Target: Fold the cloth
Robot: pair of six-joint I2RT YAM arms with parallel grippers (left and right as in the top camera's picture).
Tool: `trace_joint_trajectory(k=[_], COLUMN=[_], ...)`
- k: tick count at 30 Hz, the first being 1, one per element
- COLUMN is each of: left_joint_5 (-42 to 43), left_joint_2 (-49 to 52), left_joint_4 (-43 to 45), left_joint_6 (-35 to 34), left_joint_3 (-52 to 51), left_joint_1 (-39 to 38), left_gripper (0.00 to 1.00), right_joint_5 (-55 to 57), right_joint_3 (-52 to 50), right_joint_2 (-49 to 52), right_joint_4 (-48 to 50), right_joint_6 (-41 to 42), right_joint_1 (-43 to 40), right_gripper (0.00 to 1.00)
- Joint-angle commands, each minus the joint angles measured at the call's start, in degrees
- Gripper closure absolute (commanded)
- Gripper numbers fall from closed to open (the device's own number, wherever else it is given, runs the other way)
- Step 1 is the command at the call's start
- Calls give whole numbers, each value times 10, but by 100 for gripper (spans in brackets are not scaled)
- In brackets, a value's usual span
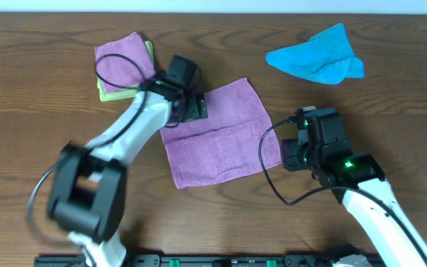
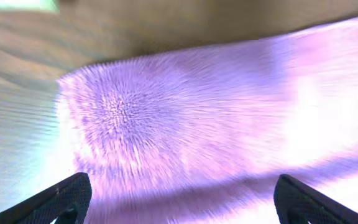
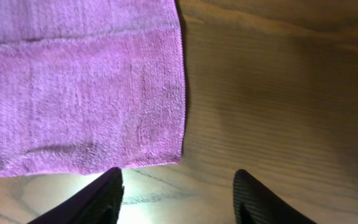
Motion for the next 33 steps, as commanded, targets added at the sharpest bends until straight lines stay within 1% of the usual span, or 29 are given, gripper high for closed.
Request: trace_joint_trajectory(k=[1, 3, 6, 8, 10, 13, 15, 18, 20, 22, 24, 27, 29, 33], left_joint_5=[2, 2, 2, 2, 2, 4, -2, -15, -12, 1, 14, 19, 19, 19], left_joint_2=[-89, -131, -174, -186, -192, -202, -217, -242, -261, -271, -273, -272, -272, -272], left_joint_4=[-21, -60, -169, -234, -264, -282, -268, -231, -178, -121, -63, 4, 24, 52], left_joint_6=[21, 19, -5, -10, -10, -32, -54, -85, -110, -133, -150, -190, -218, -237], left_joint_3=[3, 3, 2, -6, -27, -70, -108, -169, -229, -283, -325, -363, -377, -400], left_joint_1=[3, 3, -1, -11, -30, -73, -105, -137, -146, -146, -146, -147, -147, -147], left_gripper=[5, 5, 5, 5, 5, 5, 5, 5, 5, 5, 5, 5, 5, 5], right_joint_5=[-8, -14, -26, -47, -82, -184, -235, -236, -239, -265, -262, -262, -261, -261], right_joint_3=[2, 1, -2, -3, -3, -3, -3, -3, -3, -3, -3, -3, -3, -3], right_joint_2=[1, 9, 34, 57, 85, 124, 140, 153, 159, 166, 175, 197, 217, 250], right_joint_4=[-8, -22, -26, -5, 27, 64, 68, 50, 38, 41, 42, 44, 45, 46], right_joint_6=[-18, -18, -34, -51, -73, -99, -121, -140, -156, -157, -161, -161, -161, -161], right_joint_1=[-3, -3, -3, -6, -15, -54, -89, -127, -146, -152, -153, -153, -153, -153], right_gripper=[38, 39, 39, 40, 40, 39, 39, 40, 40, 40, 40, 40, 41, 44])
